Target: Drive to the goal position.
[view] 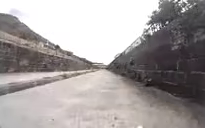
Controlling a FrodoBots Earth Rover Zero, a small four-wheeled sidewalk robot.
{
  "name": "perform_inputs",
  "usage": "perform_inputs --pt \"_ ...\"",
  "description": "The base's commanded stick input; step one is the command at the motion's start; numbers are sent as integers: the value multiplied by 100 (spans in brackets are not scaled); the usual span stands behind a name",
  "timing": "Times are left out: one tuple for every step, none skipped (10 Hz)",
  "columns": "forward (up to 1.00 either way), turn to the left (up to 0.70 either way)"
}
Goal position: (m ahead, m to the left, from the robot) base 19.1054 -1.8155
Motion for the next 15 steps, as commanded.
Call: perform_inputs --pt "100 0" --pt "100 0" --pt "100 0" --pt "100 0" --pt "100 0" --pt "100 0" --pt "100 0" --pt "100 0" --pt "100 0" --pt "100 0" --pt "100 0" --pt "100 0" --pt "100 0" --pt "100 0" --pt "100 0"
